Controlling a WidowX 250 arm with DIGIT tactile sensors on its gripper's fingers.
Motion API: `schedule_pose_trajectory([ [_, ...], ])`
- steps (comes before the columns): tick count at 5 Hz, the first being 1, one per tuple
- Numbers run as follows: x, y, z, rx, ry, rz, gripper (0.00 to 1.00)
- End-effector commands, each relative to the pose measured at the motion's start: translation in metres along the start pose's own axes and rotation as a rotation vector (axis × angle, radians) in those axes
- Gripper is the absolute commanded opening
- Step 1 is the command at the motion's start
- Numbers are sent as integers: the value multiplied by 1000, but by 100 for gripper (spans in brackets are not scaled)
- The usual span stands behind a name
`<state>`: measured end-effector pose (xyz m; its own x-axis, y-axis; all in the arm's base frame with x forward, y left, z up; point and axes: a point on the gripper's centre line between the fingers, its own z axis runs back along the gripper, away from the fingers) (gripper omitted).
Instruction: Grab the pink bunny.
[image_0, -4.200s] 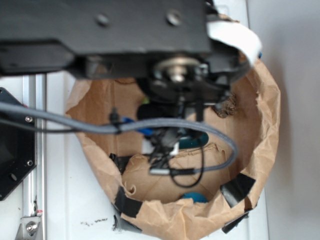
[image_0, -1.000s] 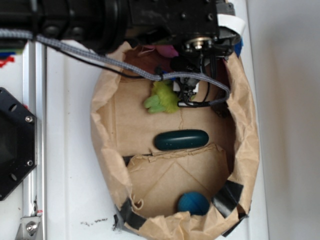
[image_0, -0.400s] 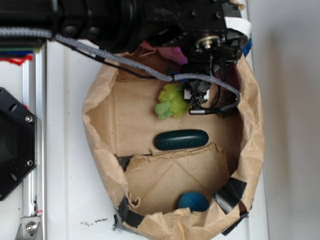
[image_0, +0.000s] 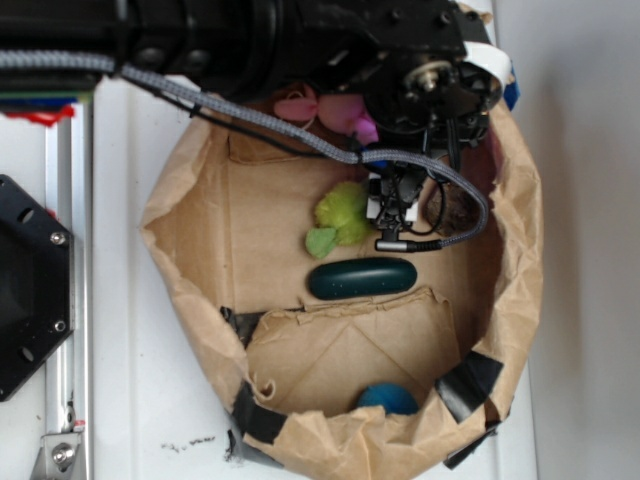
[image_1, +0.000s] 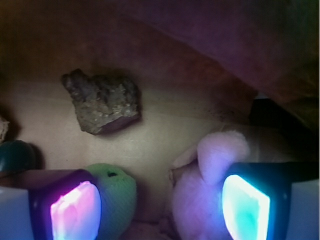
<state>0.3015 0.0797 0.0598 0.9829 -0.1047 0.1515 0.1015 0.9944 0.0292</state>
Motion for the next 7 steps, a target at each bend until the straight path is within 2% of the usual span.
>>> schedule_pose_trajectory([
  [1,1,29,35,142,-171,300,100],
  [2,-3,37,39,179,-202,405,100],
  [3,-2,45,37,182,-207,436,100],
  [6,2,44,12,193,-147,398,100],
  [7,3,36,1,182,-115,336,100],
])
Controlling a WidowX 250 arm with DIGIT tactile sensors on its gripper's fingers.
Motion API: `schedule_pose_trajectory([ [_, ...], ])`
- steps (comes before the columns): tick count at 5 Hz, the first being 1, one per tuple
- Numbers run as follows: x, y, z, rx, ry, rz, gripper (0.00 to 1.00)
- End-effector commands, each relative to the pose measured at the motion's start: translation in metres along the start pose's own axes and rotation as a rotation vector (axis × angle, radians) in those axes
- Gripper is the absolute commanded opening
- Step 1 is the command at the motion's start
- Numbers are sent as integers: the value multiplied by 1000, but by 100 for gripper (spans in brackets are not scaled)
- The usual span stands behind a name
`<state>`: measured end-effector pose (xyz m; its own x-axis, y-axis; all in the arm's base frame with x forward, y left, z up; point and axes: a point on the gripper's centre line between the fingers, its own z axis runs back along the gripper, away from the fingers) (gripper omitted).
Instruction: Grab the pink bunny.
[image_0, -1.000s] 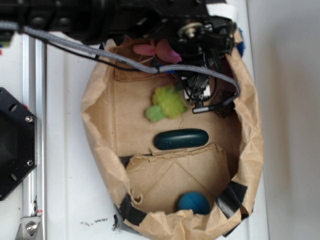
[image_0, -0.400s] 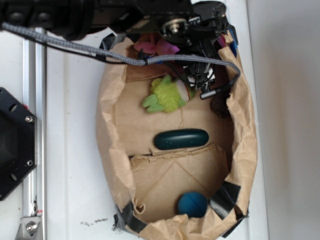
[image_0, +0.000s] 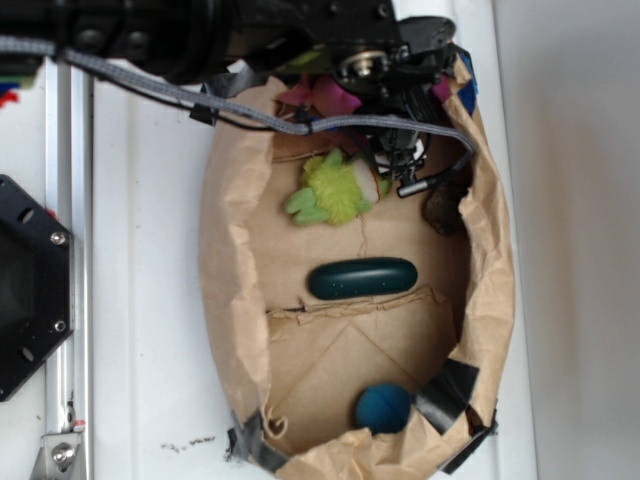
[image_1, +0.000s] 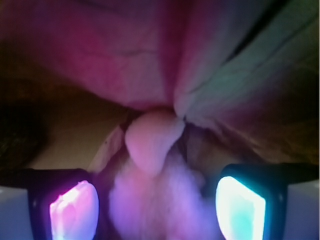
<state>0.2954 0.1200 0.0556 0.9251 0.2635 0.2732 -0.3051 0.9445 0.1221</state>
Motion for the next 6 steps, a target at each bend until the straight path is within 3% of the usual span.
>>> schedule_pose_trajectory([
  [1,10,-16,0,-51,3,-118,100],
  [2,7,-16,-1,-84,17,-92,0],
  [6,2,-21,10,-139,21,-150,0],
])
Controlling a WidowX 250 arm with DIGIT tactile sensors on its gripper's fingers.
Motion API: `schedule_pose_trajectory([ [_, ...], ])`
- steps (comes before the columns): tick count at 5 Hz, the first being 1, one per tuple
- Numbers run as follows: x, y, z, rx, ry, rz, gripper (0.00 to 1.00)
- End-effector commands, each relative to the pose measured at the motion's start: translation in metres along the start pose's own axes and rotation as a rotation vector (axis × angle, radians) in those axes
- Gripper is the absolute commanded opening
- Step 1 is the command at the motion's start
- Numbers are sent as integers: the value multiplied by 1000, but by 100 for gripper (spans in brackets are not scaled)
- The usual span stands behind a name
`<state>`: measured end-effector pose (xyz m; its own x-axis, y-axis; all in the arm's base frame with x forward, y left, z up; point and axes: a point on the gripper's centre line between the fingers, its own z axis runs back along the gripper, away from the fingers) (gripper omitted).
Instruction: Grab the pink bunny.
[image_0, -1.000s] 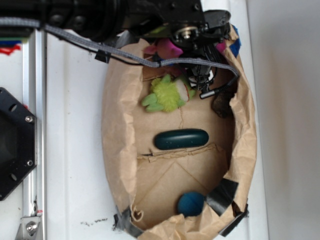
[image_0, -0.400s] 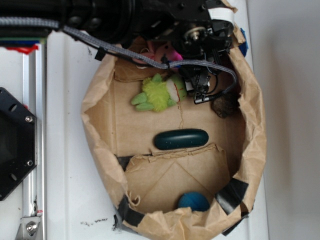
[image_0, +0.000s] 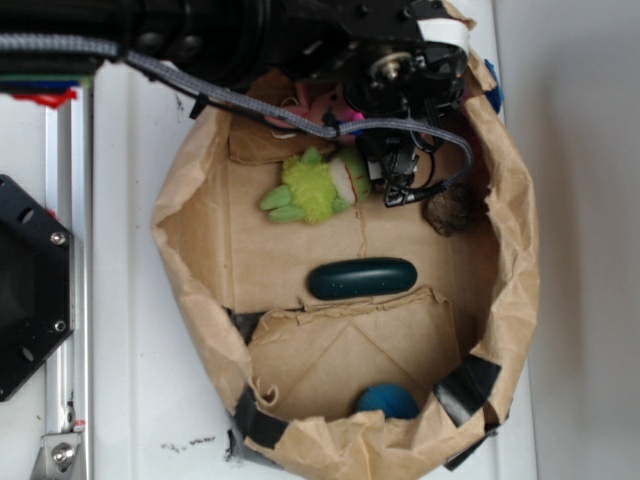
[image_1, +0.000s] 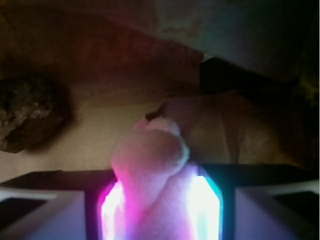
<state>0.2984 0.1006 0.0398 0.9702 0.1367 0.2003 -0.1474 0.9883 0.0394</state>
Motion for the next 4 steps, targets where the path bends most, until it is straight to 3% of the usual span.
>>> schedule_pose_trajectory([
  [1,10,-14,53,-51,-39,-101,0],
  [2,8,-33,89,-110,-86,-196,0],
  [3,-2,-51,119,-15,-126,-222,0],
  [4,-17,-70,151,-115,-102,-273,0],
])
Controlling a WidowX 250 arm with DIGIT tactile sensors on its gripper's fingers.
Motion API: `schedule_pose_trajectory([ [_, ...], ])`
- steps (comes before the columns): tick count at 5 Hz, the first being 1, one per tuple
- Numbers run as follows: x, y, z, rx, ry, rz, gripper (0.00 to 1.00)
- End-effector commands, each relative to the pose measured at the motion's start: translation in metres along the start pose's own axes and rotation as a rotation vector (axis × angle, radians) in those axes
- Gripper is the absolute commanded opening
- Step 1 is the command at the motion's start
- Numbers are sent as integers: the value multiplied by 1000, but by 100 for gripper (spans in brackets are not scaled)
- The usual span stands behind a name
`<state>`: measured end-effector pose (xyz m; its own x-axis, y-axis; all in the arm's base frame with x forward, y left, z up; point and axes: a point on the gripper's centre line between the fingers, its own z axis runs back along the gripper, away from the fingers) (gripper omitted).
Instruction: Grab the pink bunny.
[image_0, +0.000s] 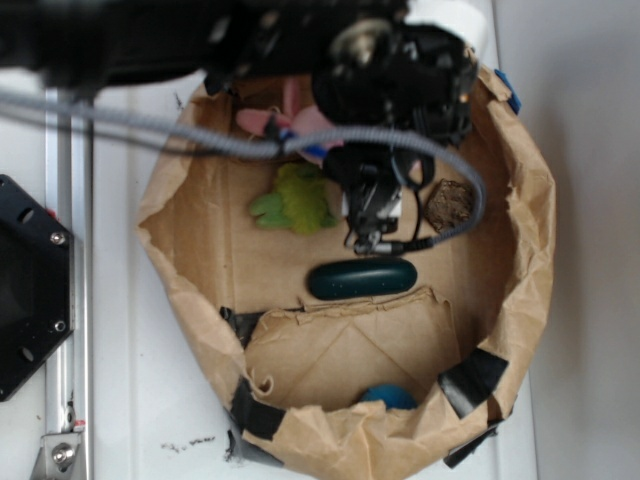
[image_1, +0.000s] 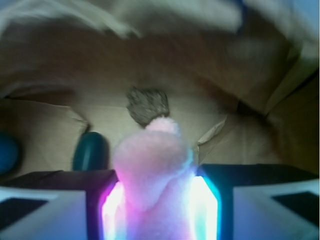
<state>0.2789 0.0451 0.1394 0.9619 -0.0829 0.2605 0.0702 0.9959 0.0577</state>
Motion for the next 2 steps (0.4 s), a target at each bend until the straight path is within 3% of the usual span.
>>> schedule_pose_trajectory([
  [1,-9,-41,61,-95,-57,-85,0],
  [2,-4,-31,53,-111,-39,-57,0],
])
